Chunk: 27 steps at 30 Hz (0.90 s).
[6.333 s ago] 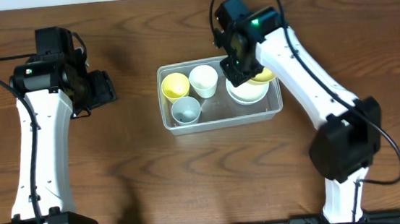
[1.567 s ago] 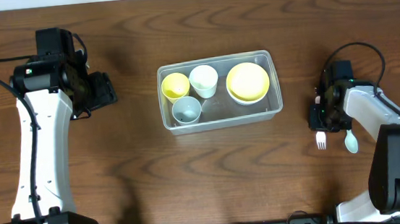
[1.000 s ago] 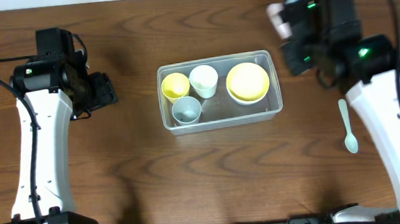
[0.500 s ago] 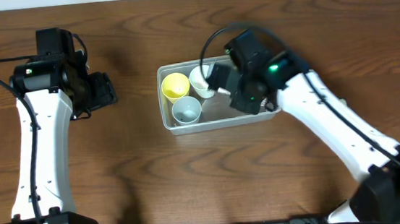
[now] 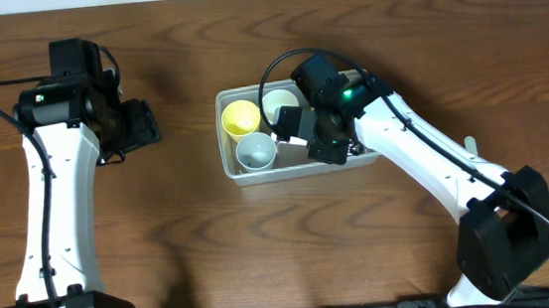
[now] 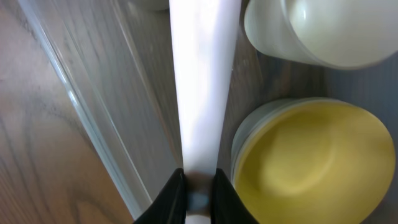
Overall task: Pack container
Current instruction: 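Lower the white fork into the container and release it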
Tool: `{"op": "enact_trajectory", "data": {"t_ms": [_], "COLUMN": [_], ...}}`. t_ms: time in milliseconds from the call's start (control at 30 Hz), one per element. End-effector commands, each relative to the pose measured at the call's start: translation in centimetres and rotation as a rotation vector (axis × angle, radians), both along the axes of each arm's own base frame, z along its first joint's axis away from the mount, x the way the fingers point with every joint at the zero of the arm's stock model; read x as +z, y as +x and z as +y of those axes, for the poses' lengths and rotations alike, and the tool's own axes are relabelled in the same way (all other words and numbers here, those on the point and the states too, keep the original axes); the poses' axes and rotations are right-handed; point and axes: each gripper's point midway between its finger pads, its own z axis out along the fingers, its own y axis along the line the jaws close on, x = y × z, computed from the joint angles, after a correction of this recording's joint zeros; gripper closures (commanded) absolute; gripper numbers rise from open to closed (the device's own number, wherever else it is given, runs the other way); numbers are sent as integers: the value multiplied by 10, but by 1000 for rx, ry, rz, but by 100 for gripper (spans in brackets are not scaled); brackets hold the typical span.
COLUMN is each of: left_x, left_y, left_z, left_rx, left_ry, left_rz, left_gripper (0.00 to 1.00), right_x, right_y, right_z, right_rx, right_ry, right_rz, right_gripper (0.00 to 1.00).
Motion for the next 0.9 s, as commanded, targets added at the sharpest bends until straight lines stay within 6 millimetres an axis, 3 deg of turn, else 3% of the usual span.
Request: {"op": "enact_trajectory", "data": {"t_ms": [0,67,300,400,500,567,600,667,767,867], "left_x": [-3,-3,-3,-3,-3,-3,-3,-3,-3,-3], "left_y": [-2,-2,-2,-2,-2,-2,-2,-2,-2,-2], "left_z": [1,1,1,1,1,1,1,1,1,1], "left_rx": [5,5,5,5,5,5,5,5,5,5], "left_ry": [-1,-1,-1,-1,-1,-1,-1,-1,-1,-1], "left_rz": [13,14,14,14,13,13,14,14,14,13], "left_gripper": [29,29,29,29,29,29,29,28,29,29], "right_x": [-3,-3,1,17,51,81,98,126,156,163], "right_y": [-5,-5,3,10,28,43,49,53,45,23], "right_z": [6,6,3,2,-11,-35,-51,-88,-154,-224], "right_rx": [18,1,-87,-170,-352,-565,-679,-887,-1176,-1446], "right_ry": [9,12,35,82,146,193,222,280,356,349], "right_rz": [19,21,8,-26,-138,-240,-289,-355,-395,-397], "right_gripper": [67,61,59,58,58,53,46,21,19,14]}}
